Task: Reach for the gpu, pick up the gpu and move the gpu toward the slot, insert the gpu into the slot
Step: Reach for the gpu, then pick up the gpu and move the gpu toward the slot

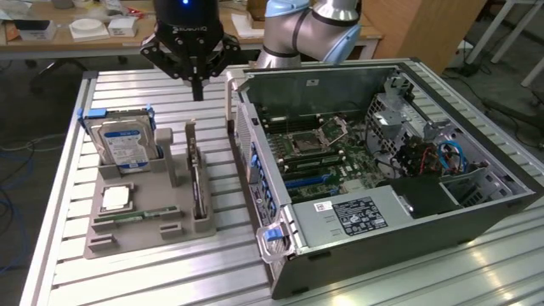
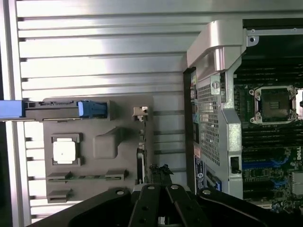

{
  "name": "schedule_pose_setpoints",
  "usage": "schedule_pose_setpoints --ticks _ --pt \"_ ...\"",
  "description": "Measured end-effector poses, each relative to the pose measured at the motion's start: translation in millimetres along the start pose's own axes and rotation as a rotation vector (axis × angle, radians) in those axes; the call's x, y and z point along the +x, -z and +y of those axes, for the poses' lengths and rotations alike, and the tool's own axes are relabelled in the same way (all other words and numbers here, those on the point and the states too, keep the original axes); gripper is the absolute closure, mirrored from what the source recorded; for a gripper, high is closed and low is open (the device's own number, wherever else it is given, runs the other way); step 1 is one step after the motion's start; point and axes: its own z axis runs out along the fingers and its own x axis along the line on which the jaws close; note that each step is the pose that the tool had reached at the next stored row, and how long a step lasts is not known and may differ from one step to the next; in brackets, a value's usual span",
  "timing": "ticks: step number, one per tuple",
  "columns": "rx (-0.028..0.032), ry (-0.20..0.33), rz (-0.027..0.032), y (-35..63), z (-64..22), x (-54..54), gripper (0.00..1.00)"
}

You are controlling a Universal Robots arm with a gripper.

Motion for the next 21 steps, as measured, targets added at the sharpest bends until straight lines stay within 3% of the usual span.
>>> schedule_pose_setpoints --ticks 6,21 --pt "0.0001 0.000 0.0001 0.3 -0.7 9.0 0.90" --pt "0.0001 0.000 0.0001 0.3 -0.7 9.4 0.89"
